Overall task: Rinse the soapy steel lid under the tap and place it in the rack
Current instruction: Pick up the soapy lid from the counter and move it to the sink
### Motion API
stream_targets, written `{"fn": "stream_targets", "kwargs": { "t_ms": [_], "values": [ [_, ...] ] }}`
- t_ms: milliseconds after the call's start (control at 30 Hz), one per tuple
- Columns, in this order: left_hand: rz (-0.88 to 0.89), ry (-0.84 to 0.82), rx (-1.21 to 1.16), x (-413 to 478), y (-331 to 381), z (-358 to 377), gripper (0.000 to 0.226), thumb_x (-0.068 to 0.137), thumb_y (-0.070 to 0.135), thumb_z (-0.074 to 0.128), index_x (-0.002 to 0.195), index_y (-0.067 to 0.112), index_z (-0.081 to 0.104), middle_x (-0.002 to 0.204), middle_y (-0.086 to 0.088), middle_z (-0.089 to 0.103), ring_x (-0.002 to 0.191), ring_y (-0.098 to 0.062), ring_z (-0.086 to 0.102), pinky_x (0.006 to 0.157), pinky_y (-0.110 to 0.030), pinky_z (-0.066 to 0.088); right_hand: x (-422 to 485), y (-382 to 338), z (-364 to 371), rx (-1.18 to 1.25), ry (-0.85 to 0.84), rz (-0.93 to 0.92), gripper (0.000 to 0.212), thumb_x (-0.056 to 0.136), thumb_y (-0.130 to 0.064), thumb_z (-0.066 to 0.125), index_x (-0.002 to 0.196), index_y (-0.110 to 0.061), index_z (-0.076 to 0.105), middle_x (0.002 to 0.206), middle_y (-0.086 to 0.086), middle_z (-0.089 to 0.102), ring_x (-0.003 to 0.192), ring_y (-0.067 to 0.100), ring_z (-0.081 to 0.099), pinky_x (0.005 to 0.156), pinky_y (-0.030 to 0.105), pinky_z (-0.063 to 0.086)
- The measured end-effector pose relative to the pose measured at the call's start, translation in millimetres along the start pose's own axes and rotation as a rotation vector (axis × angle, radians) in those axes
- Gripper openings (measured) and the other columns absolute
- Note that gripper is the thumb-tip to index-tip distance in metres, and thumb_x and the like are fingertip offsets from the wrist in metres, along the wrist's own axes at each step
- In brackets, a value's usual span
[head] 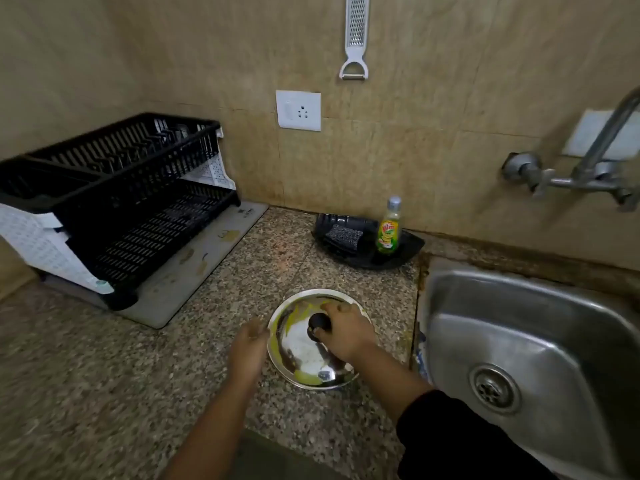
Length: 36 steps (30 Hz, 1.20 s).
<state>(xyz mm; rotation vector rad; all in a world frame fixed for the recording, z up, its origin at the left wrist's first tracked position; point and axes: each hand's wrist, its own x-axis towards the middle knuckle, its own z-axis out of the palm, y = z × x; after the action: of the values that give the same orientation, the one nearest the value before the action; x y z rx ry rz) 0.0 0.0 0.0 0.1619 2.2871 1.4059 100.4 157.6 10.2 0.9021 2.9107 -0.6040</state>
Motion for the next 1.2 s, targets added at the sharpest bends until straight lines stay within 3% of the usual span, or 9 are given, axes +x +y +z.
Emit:
{"fn": "stream_targets", "kwargs": {
  "t_ms": [233,333,433,600,667,767,933,1100,1200],
  "values": [
    [-0.040,-0.001,-0.128,12,8,-2,0.038,0.091,0.018,0.054,0.128,0.009,0.055,0.134,-0.015,0.054,0.113,-0.030,0.056,0.092,-0.040,0.047,24,-4,12,-0.086,-0.056,-0.062,0.051,0.085,-0.050,0.059,0.122,-0.016,0.050,0.118,0.014,0.055,0.108,0.032,0.051,0.084,0.041,0.047],
    [-0.006,0.006,-0.150,11,18,4,0.035,0.091,0.016,0.052,0.125,0.010,0.055,0.127,-0.013,0.058,0.089,-0.015,0.058,0.071,-0.026,0.044,16,8,16,-0.075,0.003,-0.079,0.051,0.087,-0.049,0.058,0.124,-0.016,0.048,0.119,0.014,0.052,0.106,0.033,0.051,0.081,0.040,0.045],
    [-0.001,0.019,-0.172,7,32,18,0.042,0.094,0.021,0.051,0.134,0.011,0.049,0.136,-0.011,0.052,0.112,-0.023,0.052,0.086,-0.028,0.036,-3,36,16,-0.060,0.033,-0.068,0.050,0.088,-0.050,0.056,0.124,-0.017,0.048,0.120,0.013,0.049,0.110,0.032,0.047,0.085,0.040,0.043],
    [0.033,-0.043,-0.185,-11,58,54,0.033,0.095,0.022,0.049,0.125,0.009,0.055,0.129,-0.011,0.056,0.108,-0.019,0.052,0.092,-0.031,0.040,-28,82,-25,0.078,0.149,-0.013,0.046,0.087,-0.043,0.059,0.123,-0.015,0.050,0.120,0.014,0.050,0.113,0.033,0.044,0.092,0.041,0.040],
    [-0.042,-0.138,-0.257,-24,66,76,0.020,0.096,0.026,0.048,0.107,0.016,0.062,0.114,-0.007,0.064,0.094,-0.018,0.060,0.080,-0.030,0.047,-38,99,-47,0.131,0.215,0.006,0.046,0.086,-0.040,0.062,0.123,-0.014,0.052,0.121,0.015,0.052,0.113,0.033,0.044,0.093,0.039,0.035],
    [-0.186,-0.361,-0.472,-42,81,111,0.032,0.094,0.037,0.047,0.095,0.016,0.071,0.087,-0.003,0.077,0.072,-0.018,0.073,0.054,-0.028,0.055,-54,121,-73,0.147,0.254,0.002,0.047,0.084,-0.040,0.064,0.124,-0.016,0.053,0.122,0.014,0.053,0.114,0.031,0.044,0.093,0.036,0.033],
    [-0.149,-0.465,-0.557,-60,120,178,0.026,0.095,0.023,0.049,0.092,0.009,0.071,0.078,-0.005,0.077,0.070,-0.019,0.073,0.054,-0.026,0.056,-69,173,-105,0.248,0.329,0.057,0.044,0.084,-0.036,0.066,0.122,-0.017,0.054,0.124,0.011,0.053,0.116,0.029,0.046,0.097,0.035,0.037],
    [-0.032,-0.413,-0.465,-72,148,234,0.020,0.092,0.015,0.055,0.079,0.012,0.070,0.080,-0.011,0.071,0.076,-0.025,0.063,0.077,-0.039,0.052,-75,224,-129,0.295,0.389,0.117,0.042,0.082,-0.035,0.069,0.120,-0.019,0.055,0.119,0.008,0.054,0.113,0.025,0.047,0.093,0.034,0.039],
    [-0.043,-0.322,-0.522,-78,157,262,0.020,0.087,0.015,0.060,0.072,0.009,0.072,0.070,-0.010,0.072,0.069,-0.024,0.064,0.067,-0.033,0.052,-77,241,-135,0.340,0.417,0.133,0.042,0.078,-0.036,0.072,0.115,-0.021,0.057,0.114,0.005,0.055,0.108,0.021,0.049,0.091,0.032,0.041]
  ]
}}
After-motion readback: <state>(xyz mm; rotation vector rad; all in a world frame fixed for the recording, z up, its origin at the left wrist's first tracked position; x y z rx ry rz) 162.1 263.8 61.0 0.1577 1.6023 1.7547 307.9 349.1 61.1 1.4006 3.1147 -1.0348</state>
